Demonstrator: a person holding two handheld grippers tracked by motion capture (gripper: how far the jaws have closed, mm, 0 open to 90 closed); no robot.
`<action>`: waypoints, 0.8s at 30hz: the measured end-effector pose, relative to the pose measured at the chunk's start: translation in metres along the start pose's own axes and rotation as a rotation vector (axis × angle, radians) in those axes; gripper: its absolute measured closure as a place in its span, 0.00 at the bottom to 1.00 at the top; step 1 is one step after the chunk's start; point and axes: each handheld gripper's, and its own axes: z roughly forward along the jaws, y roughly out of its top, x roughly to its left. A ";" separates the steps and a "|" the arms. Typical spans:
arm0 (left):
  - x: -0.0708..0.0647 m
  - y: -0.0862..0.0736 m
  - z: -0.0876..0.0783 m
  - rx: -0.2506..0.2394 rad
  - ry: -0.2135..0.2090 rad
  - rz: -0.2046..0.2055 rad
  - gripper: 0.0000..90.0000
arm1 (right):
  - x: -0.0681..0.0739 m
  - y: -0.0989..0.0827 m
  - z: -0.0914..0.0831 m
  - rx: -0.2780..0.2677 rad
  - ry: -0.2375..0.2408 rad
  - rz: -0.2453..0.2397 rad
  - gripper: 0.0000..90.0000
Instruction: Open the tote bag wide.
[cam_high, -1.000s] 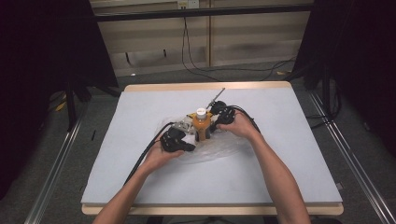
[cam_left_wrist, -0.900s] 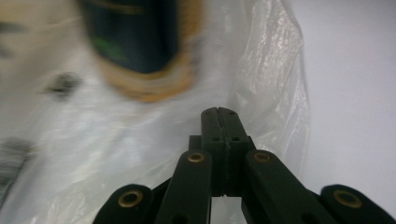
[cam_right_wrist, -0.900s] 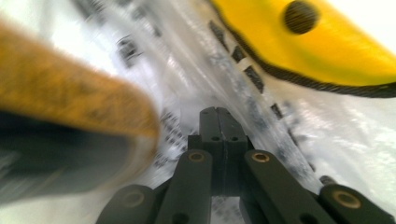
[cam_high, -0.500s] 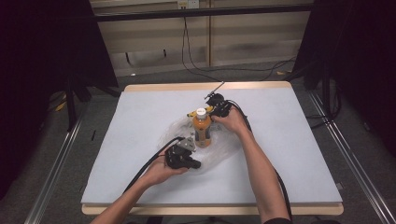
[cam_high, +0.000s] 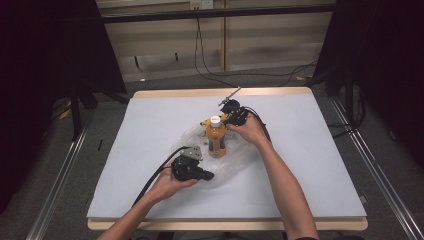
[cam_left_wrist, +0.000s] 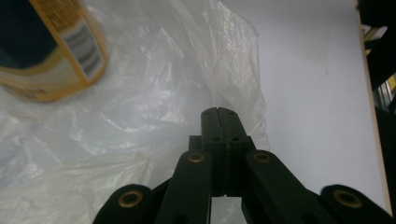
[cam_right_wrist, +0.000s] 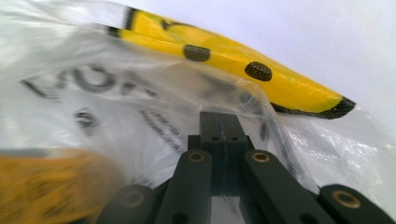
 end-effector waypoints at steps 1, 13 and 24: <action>0.000 0.001 -0.003 -0.025 0.001 -0.011 1.00 | 0.001 -0.001 -0.004 -0.011 0.000 0.005 1.00; -0.001 -0.001 -0.037 -0.195 0.076 -0.024 1.00 | 0.004 -0.035 -0.066 -0.195 -0.007 0.002 1.00; 0.000 -0.018 -0.062 -0.267 0.205 -0.060 0.69 | 0.013 -0.070 -0.105 -0.360 0.001 0.029 0.78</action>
